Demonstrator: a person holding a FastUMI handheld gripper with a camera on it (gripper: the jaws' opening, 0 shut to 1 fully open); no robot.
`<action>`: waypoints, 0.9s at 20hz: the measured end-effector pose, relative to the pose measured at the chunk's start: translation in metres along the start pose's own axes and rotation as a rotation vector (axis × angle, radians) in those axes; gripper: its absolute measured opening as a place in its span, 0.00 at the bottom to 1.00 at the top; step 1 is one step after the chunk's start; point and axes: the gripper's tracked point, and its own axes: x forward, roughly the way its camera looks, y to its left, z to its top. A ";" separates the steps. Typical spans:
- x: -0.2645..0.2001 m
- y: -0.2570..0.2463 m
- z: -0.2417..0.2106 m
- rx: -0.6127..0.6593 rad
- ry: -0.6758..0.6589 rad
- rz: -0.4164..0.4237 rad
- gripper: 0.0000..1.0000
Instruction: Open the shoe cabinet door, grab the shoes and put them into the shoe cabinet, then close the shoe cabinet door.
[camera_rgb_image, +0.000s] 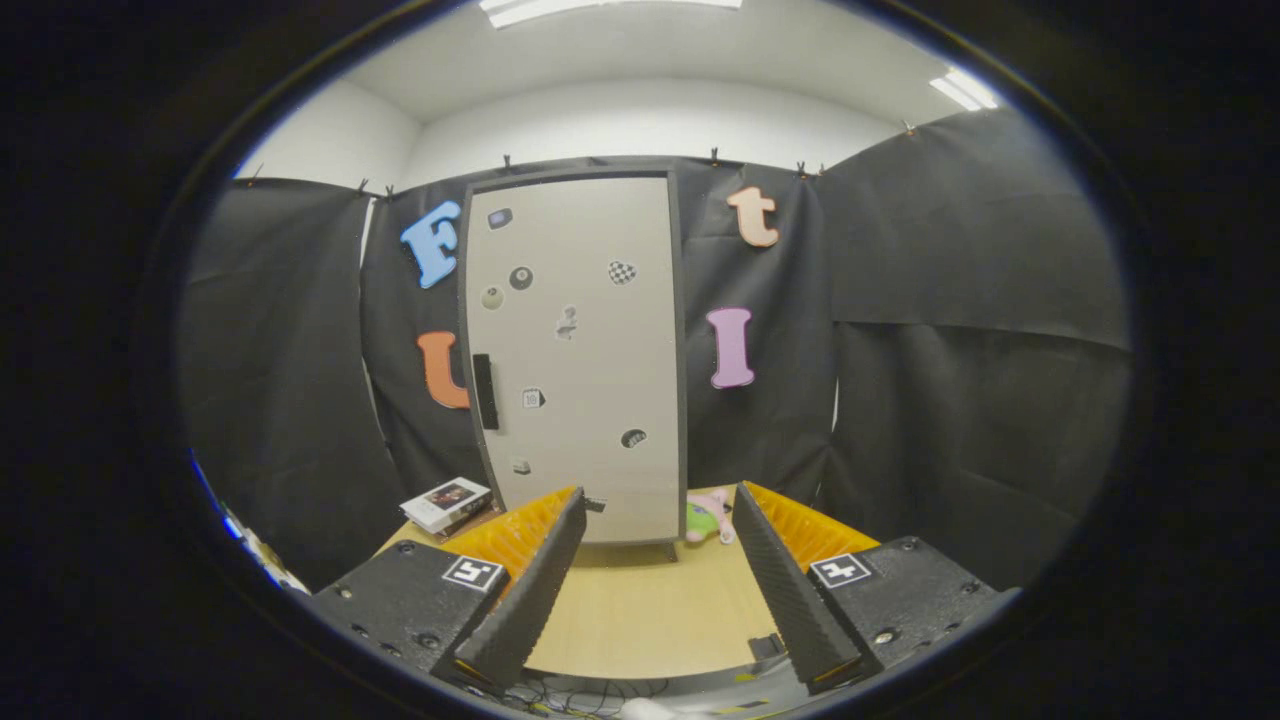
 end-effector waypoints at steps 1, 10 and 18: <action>0.002 0.001 0.000 -0.002 0.000 0.000 0.97; 0.019 0.006 0.011 -0.005 -0.014 -0.018 0.97; 0.013 0.000 0.015 -0.007 -0.023 -0.033 0.97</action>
